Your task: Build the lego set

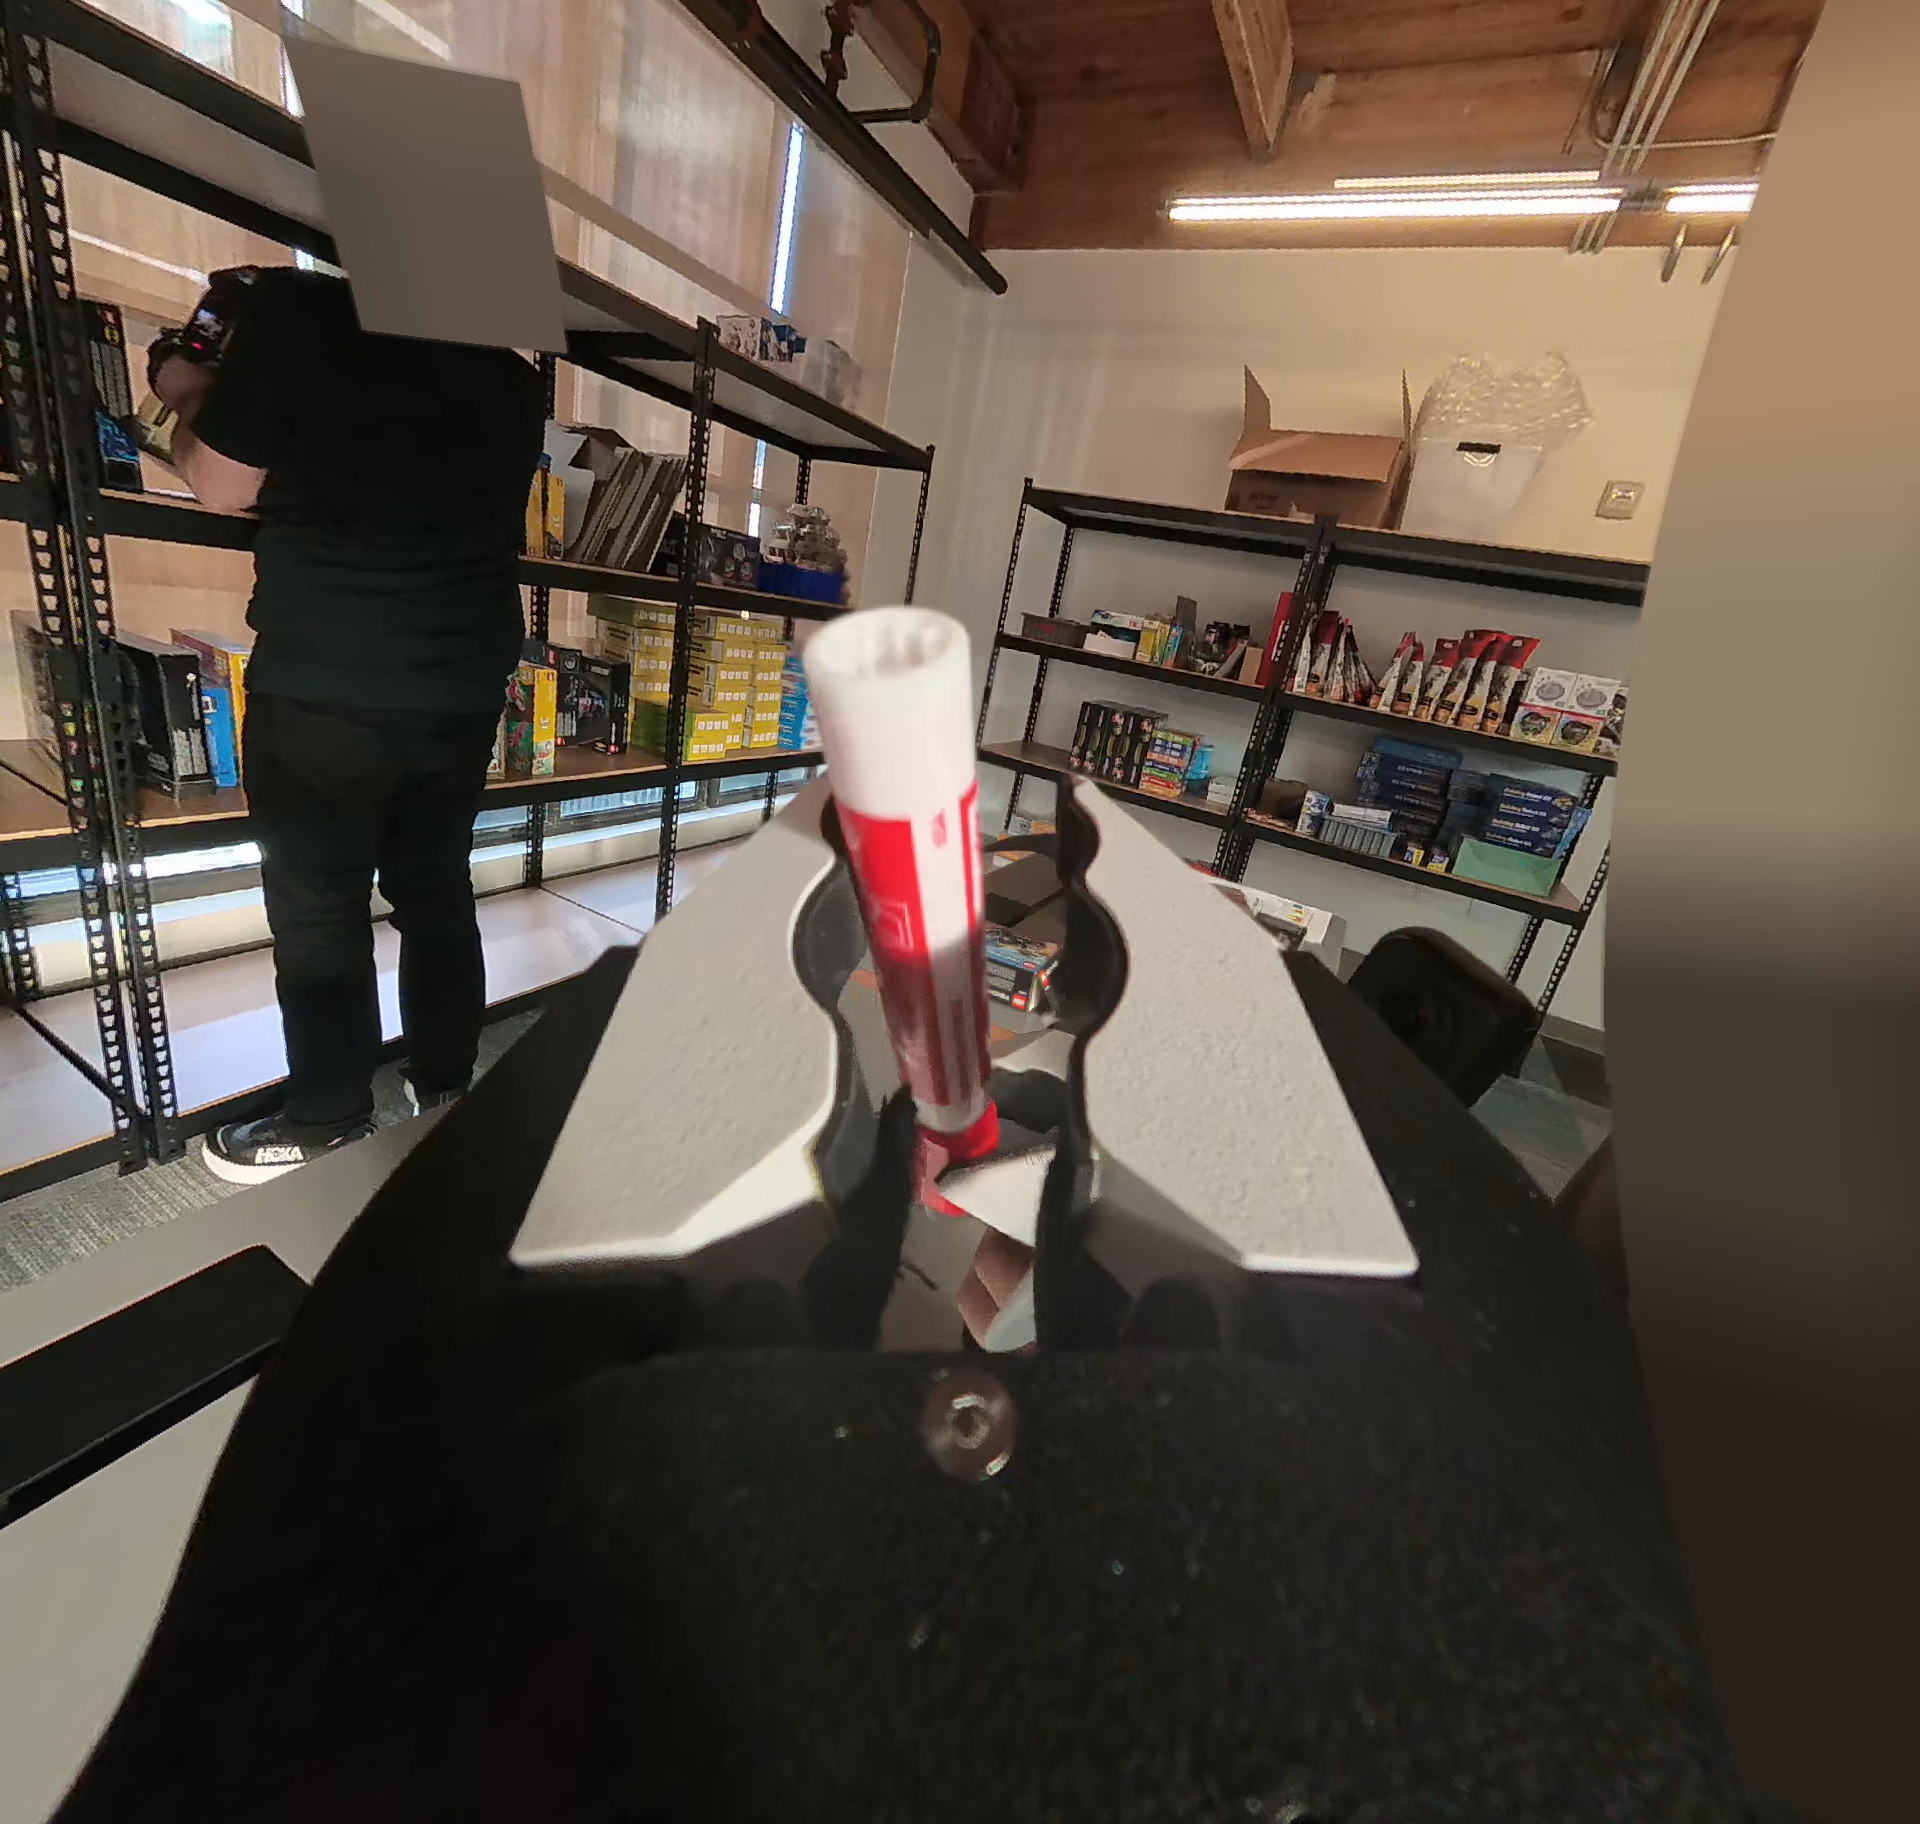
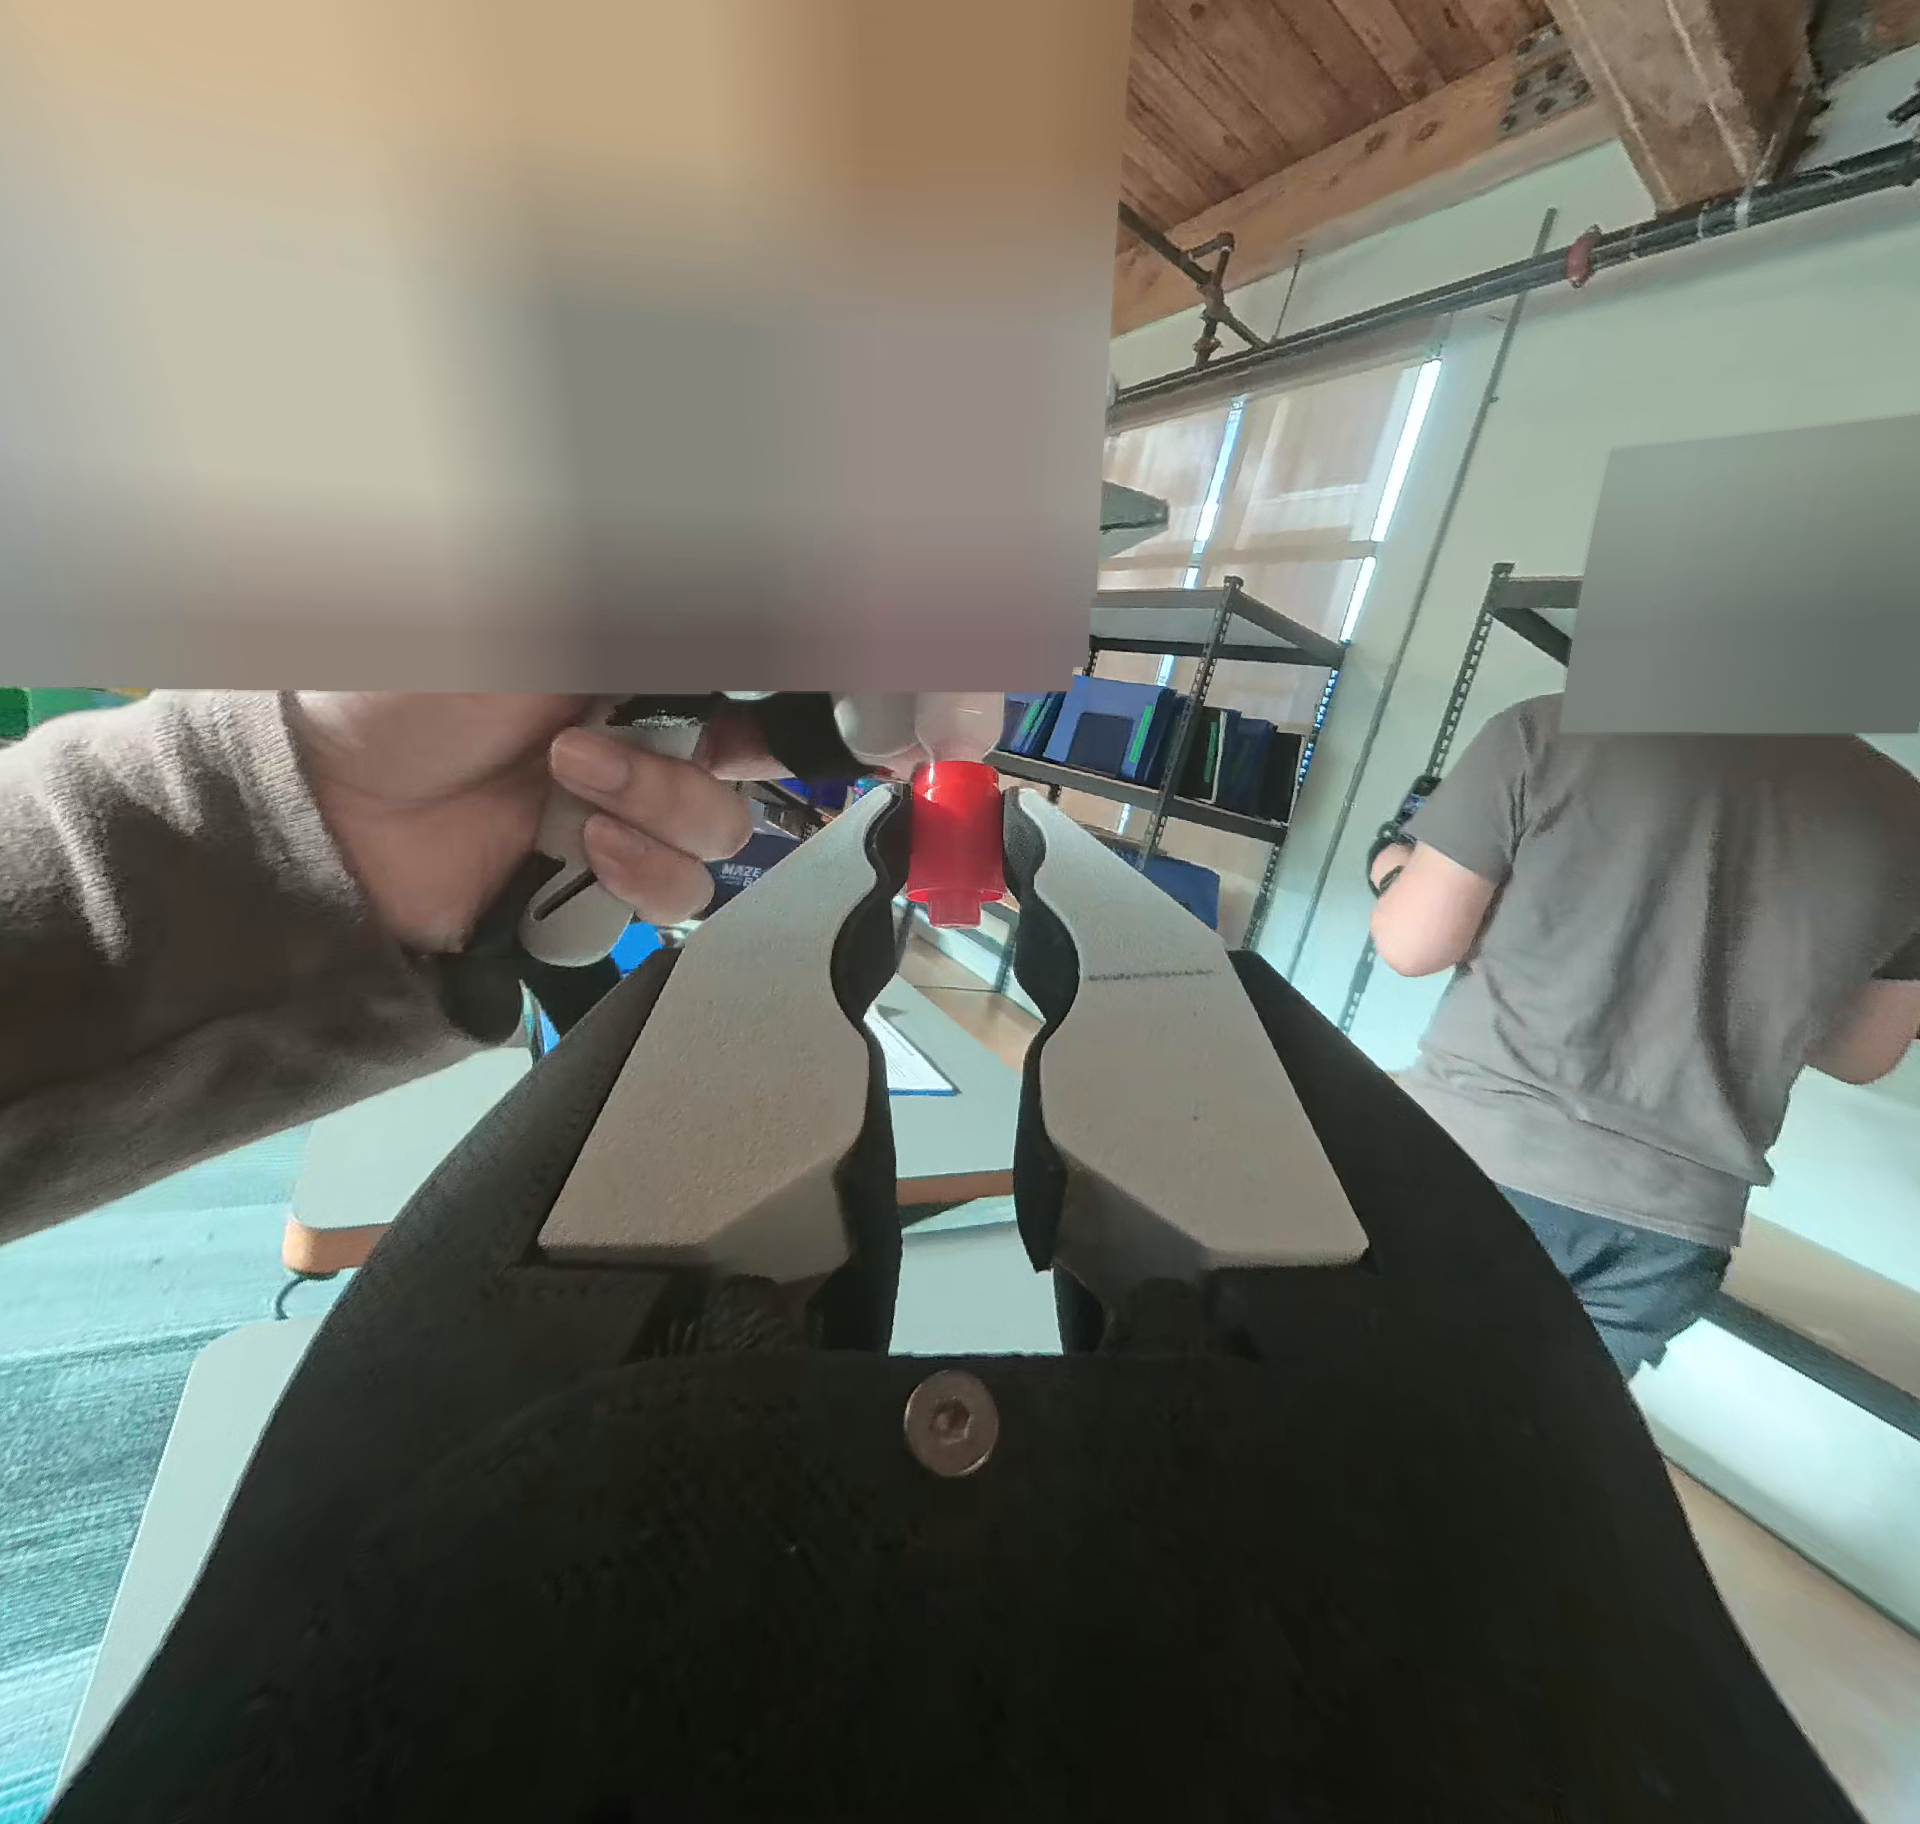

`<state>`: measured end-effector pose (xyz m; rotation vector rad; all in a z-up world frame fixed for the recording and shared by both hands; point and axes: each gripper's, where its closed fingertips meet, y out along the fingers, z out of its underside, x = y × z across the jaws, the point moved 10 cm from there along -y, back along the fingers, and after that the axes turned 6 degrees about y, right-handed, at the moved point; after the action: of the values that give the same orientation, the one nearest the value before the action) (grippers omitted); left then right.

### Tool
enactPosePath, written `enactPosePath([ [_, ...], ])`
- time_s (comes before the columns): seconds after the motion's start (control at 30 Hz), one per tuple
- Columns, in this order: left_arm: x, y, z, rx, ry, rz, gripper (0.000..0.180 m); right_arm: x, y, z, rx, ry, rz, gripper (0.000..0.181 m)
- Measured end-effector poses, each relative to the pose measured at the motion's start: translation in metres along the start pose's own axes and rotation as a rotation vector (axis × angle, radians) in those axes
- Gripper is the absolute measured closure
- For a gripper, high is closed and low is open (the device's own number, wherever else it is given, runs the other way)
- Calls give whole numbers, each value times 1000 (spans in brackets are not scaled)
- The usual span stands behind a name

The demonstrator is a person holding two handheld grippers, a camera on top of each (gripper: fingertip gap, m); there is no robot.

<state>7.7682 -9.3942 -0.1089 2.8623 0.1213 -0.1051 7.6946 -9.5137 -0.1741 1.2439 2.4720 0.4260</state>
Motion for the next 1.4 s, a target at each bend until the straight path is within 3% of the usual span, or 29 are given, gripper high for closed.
enactPosePath([
  [0.13, 3, -1, -7, 18, -11, 9, 152, 2, 0, 2, 6, -1, -29, 166],
  [0.2, 4, -1, -8, 39, -27, 25, 165, 2, 1, 2, 8, 4, -39, 166],
  [0.5, 6, -4, -6, 98, -6, 60, 168, 1, 2, 2, 77, -35, -62, 166],
  [0.73, 10, -6, -3, 48, -75, 95, 169, 10, 3, 0, 115, -88, -140, 166],
  [0.9, 15, -16, 4, -77, -148, 107, 170, -1, -4, -4, 12, 42, -90, 167],
  [1.0, 14, -21, 8, -157, -162, 104, 169, 5, -3, -4, 35, -62, -94, 167],
  [1.4, 13, -33, 11, -223, -219, 124, 170, 19, -3, -15, 135, -361, -114, 167],
])
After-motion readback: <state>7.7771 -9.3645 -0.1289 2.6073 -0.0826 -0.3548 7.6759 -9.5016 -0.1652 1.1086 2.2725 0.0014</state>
